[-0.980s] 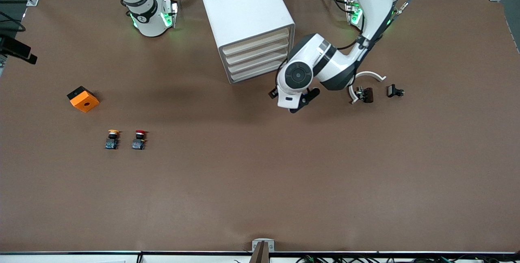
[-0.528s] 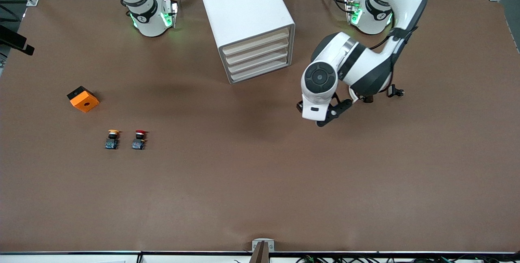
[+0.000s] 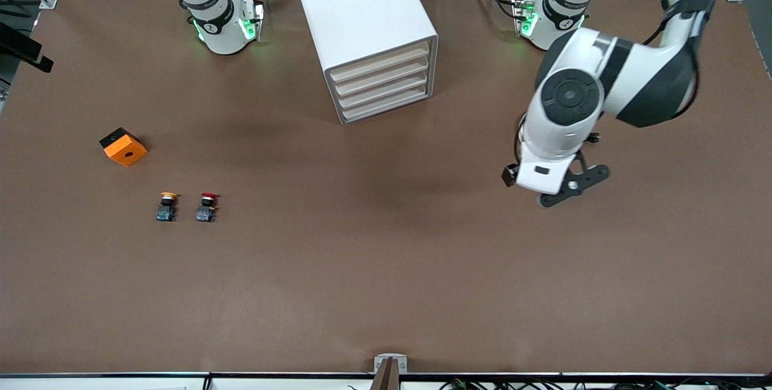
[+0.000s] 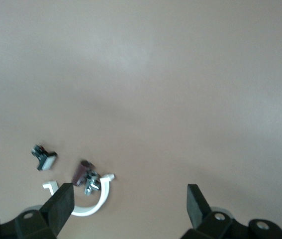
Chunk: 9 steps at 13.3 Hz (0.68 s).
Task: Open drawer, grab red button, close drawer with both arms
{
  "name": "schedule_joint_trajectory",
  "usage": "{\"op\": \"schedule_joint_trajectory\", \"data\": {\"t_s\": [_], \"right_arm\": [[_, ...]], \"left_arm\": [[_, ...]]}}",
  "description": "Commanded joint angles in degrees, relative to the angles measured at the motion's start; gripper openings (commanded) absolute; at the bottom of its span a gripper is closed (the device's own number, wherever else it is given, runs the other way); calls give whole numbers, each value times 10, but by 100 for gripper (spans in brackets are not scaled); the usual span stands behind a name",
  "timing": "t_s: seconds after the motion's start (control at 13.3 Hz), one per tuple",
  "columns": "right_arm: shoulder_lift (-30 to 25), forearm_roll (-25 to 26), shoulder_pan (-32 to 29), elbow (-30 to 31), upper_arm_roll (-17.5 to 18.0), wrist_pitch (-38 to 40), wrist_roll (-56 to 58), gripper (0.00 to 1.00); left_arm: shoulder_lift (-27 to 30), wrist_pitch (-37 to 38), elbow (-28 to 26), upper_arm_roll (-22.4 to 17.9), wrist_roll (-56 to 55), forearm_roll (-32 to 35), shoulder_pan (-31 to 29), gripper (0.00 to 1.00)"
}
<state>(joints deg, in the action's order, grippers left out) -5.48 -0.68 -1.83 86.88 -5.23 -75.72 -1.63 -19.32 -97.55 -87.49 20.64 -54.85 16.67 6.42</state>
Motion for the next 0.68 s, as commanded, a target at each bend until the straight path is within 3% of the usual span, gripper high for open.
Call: {"op": "schedule_joint_trajectory", "data": {"t_s": [0.0,0.38,0.6], "right_arm": [[-15,-4,12,27,-7,-23,3,100],[-16,-1,17,34,-3,-36,4,100],[-17,-1,11,35,5,-36,4,100]], "left_arm": [[38,10,6,5,16,7,-52,100],[91,18,22,5,95,5,-103,100],[91,88,57,4,154,-1,-121,100]]}}
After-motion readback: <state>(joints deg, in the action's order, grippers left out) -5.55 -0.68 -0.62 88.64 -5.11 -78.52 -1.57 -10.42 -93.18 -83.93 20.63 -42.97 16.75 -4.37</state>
